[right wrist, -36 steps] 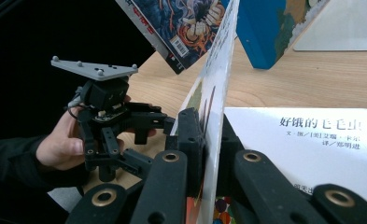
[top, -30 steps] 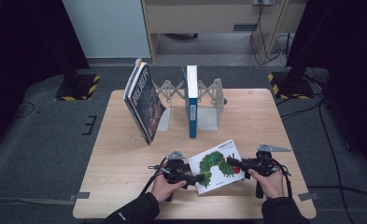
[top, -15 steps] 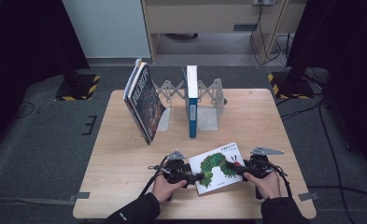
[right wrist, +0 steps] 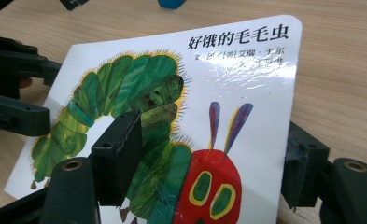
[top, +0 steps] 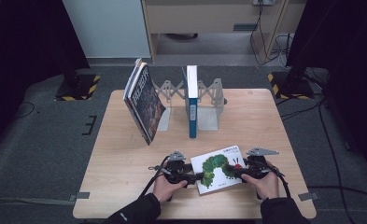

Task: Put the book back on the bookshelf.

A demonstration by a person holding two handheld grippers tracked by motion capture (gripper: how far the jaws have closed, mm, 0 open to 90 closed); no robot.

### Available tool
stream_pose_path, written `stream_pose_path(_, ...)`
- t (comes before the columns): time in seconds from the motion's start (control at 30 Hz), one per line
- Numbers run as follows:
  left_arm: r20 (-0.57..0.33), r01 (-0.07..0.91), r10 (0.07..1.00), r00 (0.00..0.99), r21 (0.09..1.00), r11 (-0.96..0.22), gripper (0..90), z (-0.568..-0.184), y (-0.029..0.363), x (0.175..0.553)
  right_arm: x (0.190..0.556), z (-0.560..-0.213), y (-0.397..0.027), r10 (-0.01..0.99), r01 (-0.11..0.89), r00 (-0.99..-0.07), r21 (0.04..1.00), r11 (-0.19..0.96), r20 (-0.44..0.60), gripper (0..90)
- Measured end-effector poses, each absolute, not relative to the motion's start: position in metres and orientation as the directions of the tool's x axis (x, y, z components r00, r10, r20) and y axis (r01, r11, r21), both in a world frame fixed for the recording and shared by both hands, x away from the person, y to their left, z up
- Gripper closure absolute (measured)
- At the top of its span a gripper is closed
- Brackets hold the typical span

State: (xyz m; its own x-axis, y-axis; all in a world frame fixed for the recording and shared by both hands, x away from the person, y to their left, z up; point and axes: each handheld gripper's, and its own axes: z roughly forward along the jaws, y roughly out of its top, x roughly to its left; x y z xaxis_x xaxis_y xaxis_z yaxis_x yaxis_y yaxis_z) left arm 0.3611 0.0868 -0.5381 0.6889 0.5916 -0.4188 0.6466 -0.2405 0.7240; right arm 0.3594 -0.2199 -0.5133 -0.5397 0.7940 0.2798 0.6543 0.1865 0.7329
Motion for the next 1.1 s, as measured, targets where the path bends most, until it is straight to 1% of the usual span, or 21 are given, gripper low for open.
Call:
stream_pose_path(0.13,-0.418,0.648,0.596,0.686,0.723,-0.238,32.9,-0.5381,0.0871,0.3612,0.3599,-0.5158,-0.2229,0.803,0.656,-0.529,0.732,0.182,0.275,29.8)
stream_pose_path(0.4,-0.441,0.661,0.585,0.68,0.714,-0.231,32.1,-0.5381,0.0885,0.3634,0.3597,-0.5196,-0.2215,0.808,0.657,-0.516,0.736,0.161,0.284,28.4)
stream_pose_path(0.47,-0.452,0.665,0.579,0.679,0.712,-0.224,30.7,-0.5384,0.0885,0.364,0.359,-0.5202,-0.2211,0.806,0.66,-0.514,0.736,0.152,0.295,28.5)
stream_pose_path(0.6,-0.469,0.674,0.57,0.675,0.706,-0.216,27.1,-0.5386,0.0888,0.3646,0.3582,-0.5205,-0.2193,0.788,0.667,-0.522,0.733,0.137,0.327,28.7)
stream_pose_path(0.77,-0.475,0.675,0.564,0.675,0.706,-0.214,26.7,-0.539,0.0895,0.365,0.3583,-0.5202,-0.2185,0.781,0.658,-0.534,0.739,0.144,0.324,28.7)
stream_pose_path(0.97,-0.479,0.675,0.558,0.678,0.706,-0.214,24.2,-0.5392,0.0895,0.365,0.3587,-0.5189,-0.2145,0.763,0.642,-0.562,0.751,0.158,0.32,28.8)
stream_pose_path(1.1,-0.467,0.667,0.564,0.681,0.713,-0.215,25.5,-0.5397,0.09,0.3637,0.3577,-0.5179,-0.2142,0.763,0.638,-0.566,0.752,0.167,0.311,30.1)
